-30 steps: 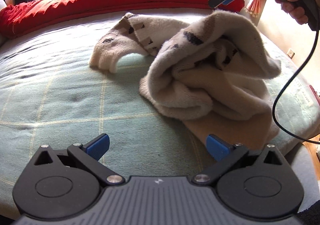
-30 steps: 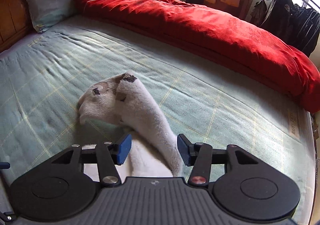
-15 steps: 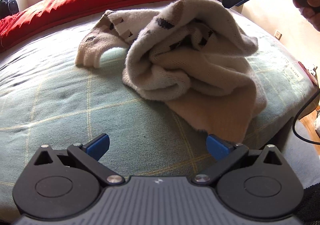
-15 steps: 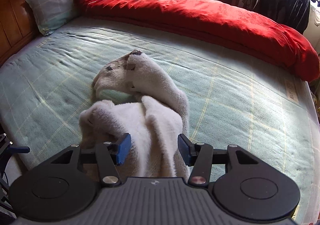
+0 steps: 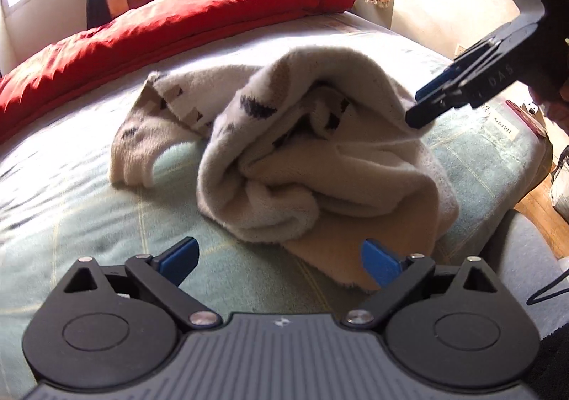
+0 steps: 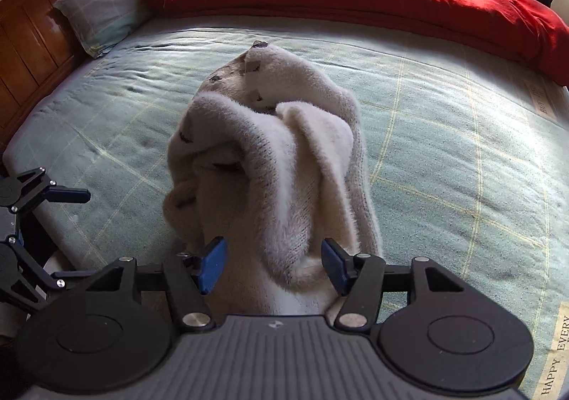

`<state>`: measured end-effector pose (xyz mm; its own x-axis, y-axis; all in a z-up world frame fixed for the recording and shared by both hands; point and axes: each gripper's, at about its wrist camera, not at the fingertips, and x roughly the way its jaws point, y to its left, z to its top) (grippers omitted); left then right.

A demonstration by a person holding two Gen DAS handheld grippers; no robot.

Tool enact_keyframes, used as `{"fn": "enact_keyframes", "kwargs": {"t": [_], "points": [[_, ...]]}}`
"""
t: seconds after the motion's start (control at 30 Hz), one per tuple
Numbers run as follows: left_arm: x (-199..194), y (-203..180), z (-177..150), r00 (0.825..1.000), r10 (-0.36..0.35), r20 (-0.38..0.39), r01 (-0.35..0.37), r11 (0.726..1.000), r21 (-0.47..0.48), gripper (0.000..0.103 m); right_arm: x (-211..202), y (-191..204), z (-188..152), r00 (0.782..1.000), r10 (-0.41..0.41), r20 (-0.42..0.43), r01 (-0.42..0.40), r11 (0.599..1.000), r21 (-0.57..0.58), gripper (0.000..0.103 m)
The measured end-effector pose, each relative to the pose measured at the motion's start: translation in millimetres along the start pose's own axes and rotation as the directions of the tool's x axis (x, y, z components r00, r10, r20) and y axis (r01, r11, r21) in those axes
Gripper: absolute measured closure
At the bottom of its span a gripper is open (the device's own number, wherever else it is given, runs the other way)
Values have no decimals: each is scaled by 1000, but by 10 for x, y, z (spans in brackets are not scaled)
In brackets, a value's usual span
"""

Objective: Fold clothes

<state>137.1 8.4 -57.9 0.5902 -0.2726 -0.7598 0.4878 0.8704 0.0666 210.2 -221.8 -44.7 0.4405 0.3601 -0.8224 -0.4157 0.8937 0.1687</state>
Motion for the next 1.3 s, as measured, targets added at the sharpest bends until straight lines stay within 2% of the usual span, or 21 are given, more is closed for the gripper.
{"fn": "enact_keyframes", "kwargs": {"t": [0.1,0.17,0.23,0.27,0.37,0.53,0.6,0.7,0.73,0.77,0.83,0.97,1.03,1.1,1.23,1.3], "points": [[27,-60,311,1000,-13,6,12,992,124,12,-27,-39,-43,1000,15,11,-15,1000,7,39],[78,-116,498,1000,-9,9,7,979,202,22,-50,-74,-57,999,28,18,-28,999,17,39],[159,-176,680,1000,8,9,-10,960,279,25,-72,-104,-71,999,40,24,-40,999,24,39],[205,-198,764,1000,14,7,-15,951,310,31,-81,-118,-78,999,44,25,-44,999,25,39],[349,-237,982,1000,25,-6,-20,918,396,40,-115,-158,-102,998,56,25,-57,998,26,38],[621,-305,1230,999,45,-17,-30,850,526,43,-193,-235,-135,998,65,27,-66,998,16,36],[756,-342,1283,998,45,-42,-13,821,570,43,-193,-272,-133,997,66,27,-67,998,19,36],[955,-395,1282,993,49,-105,25,793,608,43,-164,-331,-126,997,68,25,-68,997,31,36],[996,-408,1263,992,50,-119,34,788,614,54,-147,-347,-122,997,70,24,-70,997,36,36],[1028,-419,1240,990,49,-134,44,786,617,74,-128,-359,-119,997,69,23,-69,997,39,36],[1024,-413,1207,991,39,-131,49,792,609,79,-101,-384,-118,998,64,23,-65,997,43,36],[947,-242,1240,996,67,-65,-20,831,556,85,-58,-446,-111,998,61,22,-63,996,62,36],[912,-77,1300,995,85,-48,-49,862,504,85,-49,-482,-108,998,65,24,-67,995,75,35],[879,71,1322,995,86,-44,-57,888,457,85,-70,-509,-97,996,85,39,-89,992,94,31],[881,290,1288,989,144,-31,-119,908,402,85,-183,-551,-52,988,127,90,-139,981,136,30],[866,460,1280,987,156,-41,-133,932,336,85,-245,-547,-34,989,107,105,-121,983,137,30]]}}
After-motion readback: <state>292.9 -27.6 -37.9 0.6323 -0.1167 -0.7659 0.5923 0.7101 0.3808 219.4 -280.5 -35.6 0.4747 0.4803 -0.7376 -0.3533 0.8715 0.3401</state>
